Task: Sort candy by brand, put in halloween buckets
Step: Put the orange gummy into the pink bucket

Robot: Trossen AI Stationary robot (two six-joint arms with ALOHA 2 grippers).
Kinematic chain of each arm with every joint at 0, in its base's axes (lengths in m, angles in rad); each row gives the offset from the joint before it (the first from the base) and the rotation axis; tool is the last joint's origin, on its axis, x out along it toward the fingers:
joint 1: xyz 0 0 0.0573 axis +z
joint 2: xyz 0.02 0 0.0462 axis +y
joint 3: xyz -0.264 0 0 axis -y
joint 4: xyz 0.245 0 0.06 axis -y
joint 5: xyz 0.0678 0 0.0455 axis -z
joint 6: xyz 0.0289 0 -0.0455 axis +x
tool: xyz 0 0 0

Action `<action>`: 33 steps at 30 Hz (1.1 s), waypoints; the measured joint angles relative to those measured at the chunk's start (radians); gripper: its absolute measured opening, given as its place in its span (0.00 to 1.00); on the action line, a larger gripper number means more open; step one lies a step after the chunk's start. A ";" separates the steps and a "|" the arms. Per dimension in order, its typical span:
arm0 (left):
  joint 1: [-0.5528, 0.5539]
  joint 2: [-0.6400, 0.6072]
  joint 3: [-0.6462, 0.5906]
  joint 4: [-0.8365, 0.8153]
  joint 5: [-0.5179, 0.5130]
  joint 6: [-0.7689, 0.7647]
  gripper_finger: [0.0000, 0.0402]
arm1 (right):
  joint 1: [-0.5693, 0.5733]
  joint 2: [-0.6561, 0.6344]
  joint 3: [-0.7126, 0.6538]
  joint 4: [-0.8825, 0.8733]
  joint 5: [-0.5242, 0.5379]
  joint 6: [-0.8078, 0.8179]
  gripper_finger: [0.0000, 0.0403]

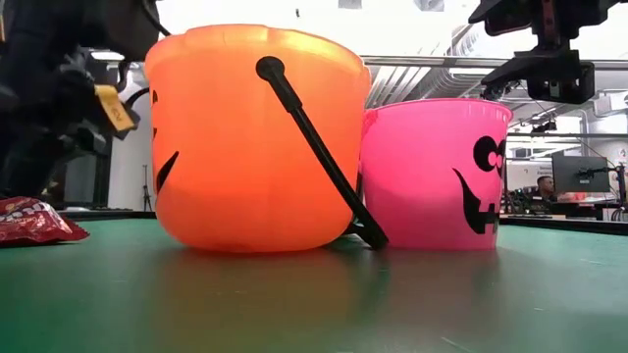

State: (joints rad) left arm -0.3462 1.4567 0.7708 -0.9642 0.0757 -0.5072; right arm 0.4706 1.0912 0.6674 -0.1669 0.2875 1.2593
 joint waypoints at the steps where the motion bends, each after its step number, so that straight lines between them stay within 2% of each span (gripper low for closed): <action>1: 0.000 0.000 -0.010 0.010 0.000 0.011 0.42 | 0.000 0.000 0.000 0.000 0.000 0.000 0.62; 8: 0.000 0.000 -0.058 0.057 0.013 0.099 0.42 | 0.000 0.000 0.000 0.000 0.001 0.023 0.62; 10: 0.000 0.000 -0.058 0.058 0.011 0.125 0.38 | 0.000 0.000 0.000 0.000 0.001 0.023 0.62; 12: 0.000 -0.006 -0.045 0.044 0.009 0.144 0.29 | 0.000 0.000 0.000 0.000 0.001 0.023 0.62; 15: 0.000 -0.046 -0.010 0.020 0.007 0.150 0.07 | 0.000 -0.003 0.000 0.007 0.000 0.023 0.62; 16: 0.000 -0.070 0.004 0.007 -0.004 0.142 0.04 | 0.001 -0.007 0.000 0.013 -0.003 0.019 0.62; 21: 0.003 -0.227 0.122 -0.118 -0.130 0.086 0.01 | 0.010 -0.056 0.036 0.015 -0.001 -0.037 0.62; 25: 0.021 -0.343 0.225 -0.122 -0.256 0.036 0.00 | 0.010 -0.106 0.099 -0.020 0.078 -0.135 0.62; 29: 0.051 -0.372 0.315 0.002 -0.350 0.009 0.00 | 0.007 -0.137 0.164 -0.084 0.197 -0.233 0.62; 33: 0.067 -0.300 0.361 0.267 -0.351 0.078 0.00 | 0.007 -0.151 0.206 -0.122 0.315 -0.317 0.62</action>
State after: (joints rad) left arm -0.2794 1.1566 1.1318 -0.6975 -0.2754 -0.4295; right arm 0.4777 0.9405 0.8737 -0.2894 0.6027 0.9424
